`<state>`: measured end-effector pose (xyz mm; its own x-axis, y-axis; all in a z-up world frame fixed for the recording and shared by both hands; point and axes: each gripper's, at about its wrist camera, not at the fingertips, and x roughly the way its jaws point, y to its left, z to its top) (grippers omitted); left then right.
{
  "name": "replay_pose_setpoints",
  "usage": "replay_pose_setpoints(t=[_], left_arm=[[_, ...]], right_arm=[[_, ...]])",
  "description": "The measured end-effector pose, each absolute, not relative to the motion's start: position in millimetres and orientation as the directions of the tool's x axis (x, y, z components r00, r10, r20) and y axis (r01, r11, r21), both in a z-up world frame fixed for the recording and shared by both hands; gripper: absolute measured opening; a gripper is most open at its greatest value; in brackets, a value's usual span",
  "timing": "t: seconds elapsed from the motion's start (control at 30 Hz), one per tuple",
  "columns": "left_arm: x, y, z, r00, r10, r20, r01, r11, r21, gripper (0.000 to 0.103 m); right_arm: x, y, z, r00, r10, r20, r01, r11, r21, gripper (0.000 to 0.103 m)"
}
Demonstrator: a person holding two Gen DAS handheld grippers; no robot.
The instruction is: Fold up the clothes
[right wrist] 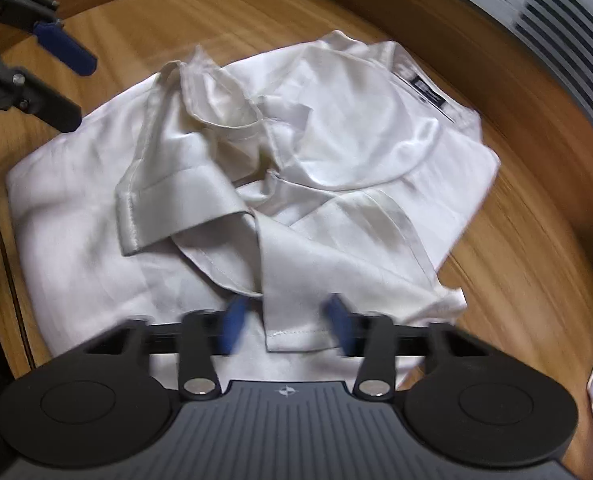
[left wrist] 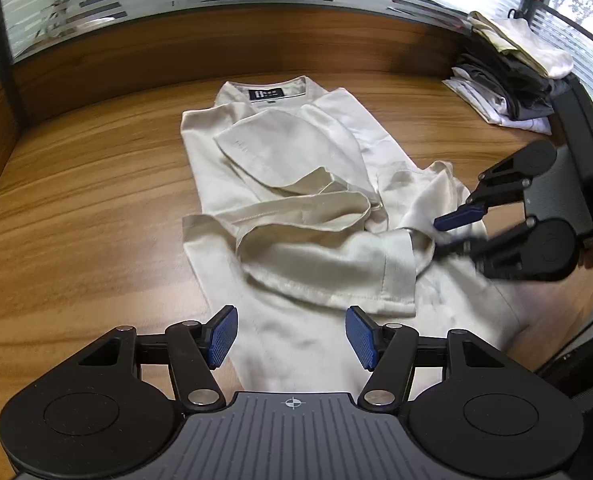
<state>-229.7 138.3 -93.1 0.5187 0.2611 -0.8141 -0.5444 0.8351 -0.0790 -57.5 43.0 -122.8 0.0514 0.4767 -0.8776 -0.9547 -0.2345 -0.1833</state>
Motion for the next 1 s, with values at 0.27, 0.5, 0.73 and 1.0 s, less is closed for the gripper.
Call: replay_pose_setpoints(t=[0.27, 0.5, 0.73, 1.0], left_arm=[[-244, 133, -95, 0.507, 0.273, -0.817, -0.588, 0.803, -0.097, 0.063], [-239, 128, -98, 0.508, 0.257, -0.822, -0.569, 0.816, -0.097, 0.063], [-234, 125, -105, 0.512, 0.226, -0.829, -0.543, 0.832, -0.109, 0.063], [-235, 125, -102, 0.512, 0.233, -0.827, -0.540, 0.836, -0.099, 0.063]], right_arm=[[-62, 74, -102, 0.149, 0.581, -0.800, -0.857, -0.328, -0.398, 0.015], [-48, 104, -83, 0.164, 0.620, -0.767, -0.847, -0.311, -0.432, 0.024], [-53, 89, -56, -0.047, 0.588, -0.807, -0.920, -0.341, -0.195, 0.038], [-93, 99, -84, -0.058, 0.560, -0.827, -0.853, -0.458, -0.250, 0.047]])
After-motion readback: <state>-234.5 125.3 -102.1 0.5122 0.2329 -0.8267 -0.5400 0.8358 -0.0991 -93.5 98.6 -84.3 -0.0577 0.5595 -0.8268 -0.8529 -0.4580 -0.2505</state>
